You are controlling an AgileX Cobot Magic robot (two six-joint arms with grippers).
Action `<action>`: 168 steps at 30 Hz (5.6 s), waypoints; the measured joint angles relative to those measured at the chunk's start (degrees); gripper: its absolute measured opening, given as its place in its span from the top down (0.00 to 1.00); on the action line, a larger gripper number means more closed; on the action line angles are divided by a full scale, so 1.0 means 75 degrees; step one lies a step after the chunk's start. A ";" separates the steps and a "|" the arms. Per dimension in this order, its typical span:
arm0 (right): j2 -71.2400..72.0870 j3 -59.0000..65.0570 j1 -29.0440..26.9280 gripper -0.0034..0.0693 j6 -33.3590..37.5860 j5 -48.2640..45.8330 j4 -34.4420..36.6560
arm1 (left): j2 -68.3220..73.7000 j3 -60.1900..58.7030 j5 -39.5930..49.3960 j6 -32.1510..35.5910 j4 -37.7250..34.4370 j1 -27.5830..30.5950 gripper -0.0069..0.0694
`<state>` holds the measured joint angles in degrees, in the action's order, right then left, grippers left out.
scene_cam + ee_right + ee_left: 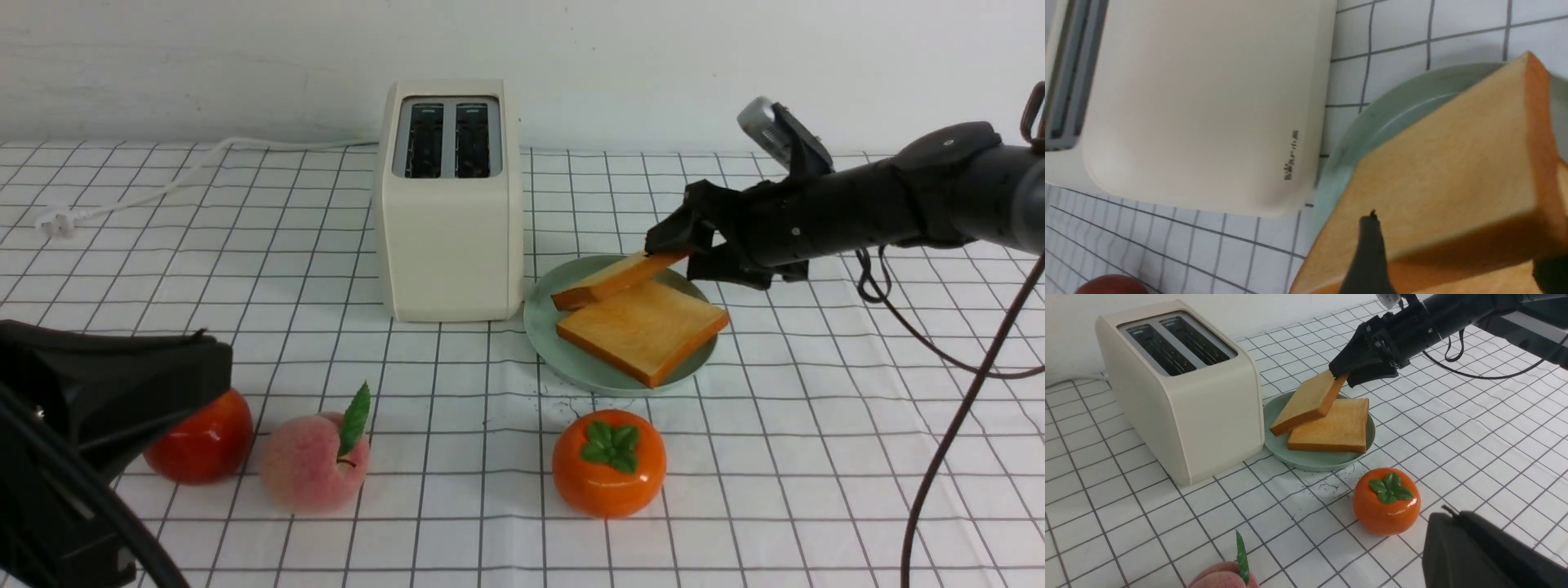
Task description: Take toasted bread from bread machine on white checkered table place on plate.
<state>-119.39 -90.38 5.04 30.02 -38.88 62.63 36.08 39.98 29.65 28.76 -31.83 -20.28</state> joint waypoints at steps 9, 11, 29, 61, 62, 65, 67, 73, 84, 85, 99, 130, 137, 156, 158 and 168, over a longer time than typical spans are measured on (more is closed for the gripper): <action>0.1629 -0.0253 -0.0210 0.30 -0.1855 -0.1226 -0.3893 | 0.0000 0.0000 -0.0088 0.0005 0.0014 0.0000 0.93; 0.2347 -0.0357 -0.0212 0.37 -0.2214 -0.1827 -0.4633 | 0.0000 0.0000 -0.0249 -0.0053 0.0023 0.0000 0.93; 0.9574 0.2894 -0.0212 0.96 -0.3419 -0.4089 -0.6673 | -0.2275 -0.2027 -0.2693 -0.1132 -0.0119 0.0000 0.93; 1.3940 1.2244 -0.0212 0.91 -0.4689 0.4239 -0.5783 | -0.4038 -0.4809 -0.2723 -0.1176 -0.0144 0.0000 0.93; 1.4059 1.2253 -0.0212 0.91 -0.4682 0.4083 -0.5842 | -0.4038 -0.4809 -0.2716 -0.1176 -0.0144 0.0000 0.93; 1.4563 1.2253 -0.0315 0.91 -0.4617 0.3864 -0.6323 | -0.4038 -0.4809 -0.2707 -0.1176 -0.0144 0.0000 0.93; 1.5033 1.2253 -0.0420 0.95 -0.4554 0.3738 -0.6967 | -0.4038 -0.4809 -0.2707 -0.1176 -0.0144 0.0000 0.93; 1.5980 1.2229 -0.0436 0.98 -0.4799 0.2431 -0.8227 | -0.4038 -0.4809 -0.2707 -0.1176 -0.0144 0.0000 0.93; 1.5996 1.2192 -0.0436 0.98 -0.4994 0.2257 -0.8270 | -0.4038 -0.4823 -0.2707 -0.1176 -0.0144 0.0000 0.93; 1.5996 1.2192 -0.0436 0.98 -0.4994 0.2257 -0.8270 | -0.4038 -0.4823 -0.2707 -0.1176 -0.0144 0.0000 0.93; 1.5996 1.2192 -0.0436 0.96 -0.5017 0.2254 -0.8270 | -0.4038 -0.4823 -0.2707 -0.1176 -0.0144 0.0000 0.91; 1.5996 1.2190 -0.0436 0.93 -0.5022 0.2247 -0.8270 | -0.4885 -0.5531 -0.3169 -0.4126 0.2916 0.2266 0.93; 1.5996 1.2183 -0.0436 0.93 -0.5022 0.2231 -0.8270 | -0.4885 -0.5557 -0.1009 -0.6573 0.4554 0.2266 0.93; 1.5996 1.2183 -0.0436 0.92 -0.5022 0.2225 -0.8270 | -0.4885 -0.5557 -0.1007 -0.6972 0.4399 0.2266 0.92; 1.5996 1.2183 -0.0436 0.92 -0.5022 0.2225 -0.8270 | -0.4885 -0.5557 -0.1007 -0.6972 0.4399 0.2266 0.92; 1.5996 1.2183 -0.0436 0.91 -0.5022 0.2225 -0.8270 | -0.4885 -0.5557 -0.1000 -0.6972 0.4399 0.2266 0.91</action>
<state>0.58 0.99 1.77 -7.65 -22.19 0.61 -0.56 -1.70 22.15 -23.54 1.16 -3.28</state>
